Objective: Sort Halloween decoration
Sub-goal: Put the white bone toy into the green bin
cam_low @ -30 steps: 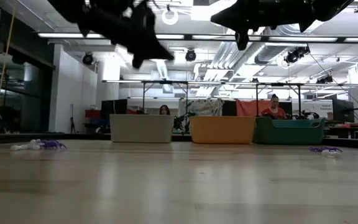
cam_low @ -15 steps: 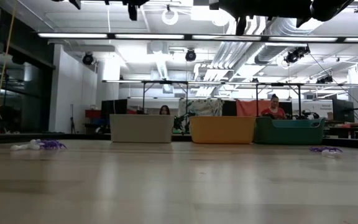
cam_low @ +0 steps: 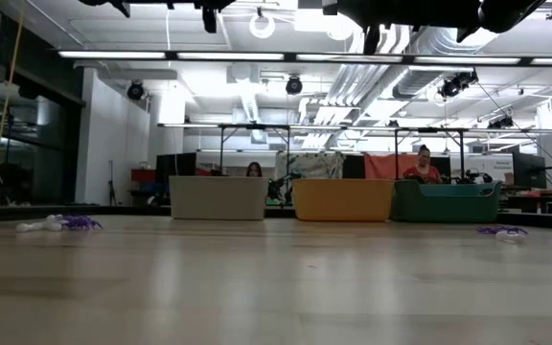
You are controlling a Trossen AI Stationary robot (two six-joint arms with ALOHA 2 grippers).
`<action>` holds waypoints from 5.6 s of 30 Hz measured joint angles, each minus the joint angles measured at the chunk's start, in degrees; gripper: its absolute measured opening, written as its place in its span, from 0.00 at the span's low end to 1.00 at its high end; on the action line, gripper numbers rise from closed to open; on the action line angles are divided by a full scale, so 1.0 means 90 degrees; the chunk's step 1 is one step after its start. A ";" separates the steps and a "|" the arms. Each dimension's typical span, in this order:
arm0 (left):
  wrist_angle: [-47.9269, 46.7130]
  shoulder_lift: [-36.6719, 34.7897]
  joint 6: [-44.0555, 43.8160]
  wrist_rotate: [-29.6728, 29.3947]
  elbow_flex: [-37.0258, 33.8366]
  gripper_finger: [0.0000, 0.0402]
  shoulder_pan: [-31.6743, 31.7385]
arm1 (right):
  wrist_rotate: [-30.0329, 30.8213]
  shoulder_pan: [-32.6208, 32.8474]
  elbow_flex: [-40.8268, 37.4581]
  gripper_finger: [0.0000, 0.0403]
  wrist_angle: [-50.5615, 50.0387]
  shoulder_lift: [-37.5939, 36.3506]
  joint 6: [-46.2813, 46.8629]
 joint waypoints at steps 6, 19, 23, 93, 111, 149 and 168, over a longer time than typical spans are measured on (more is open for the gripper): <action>0.0020 0.0037 0.0000 -0.0050 0.0001 0.00 0.0000 | 0.0001 -0.0086 0.0000 0.00 0.0024 0.0000 -0.0057; 0.0625 0.2303 -0.0731 -0.0661 0.0619 0.00 0.0293 | 0.0012 -0.0762 0.0000 0.00 0.2119 0.0000 0.0482; 0.0558 0.3617 -0.0785 -0.0333 0.1706 0.00 0.0323 | 0.0263 -0.0949 0.0000 0.00 0.2288 0.0000 0.0682; -0.8002 0.5787 0.1474 -0.0880 0.7711 0.43 0.1519 | 0.0587 -0.1236 0.0000 0.00 0.2732 0.0002 0.1340; -0.0502 0.0259 -0.1372 0.0108 -0.0335 0.35 0.0197 | -0.0567 -0.1234 0.0000 0.00 0.2052 0.0002 0.1672; -0.0710 -0.1314 -0.0515 -0.0228 -0.0850 0.35 -0.0240 | 0.0143 0.2578 0.0089 0.47 -0.8294 0.0516 0.7849; -0.0784 -0.1311 -0.0853 -0.0228 -0.0850 0.35 -0.0245 | 0.0440 0.2977 0.0813 0.47 -0.8320 0.2912 0.7626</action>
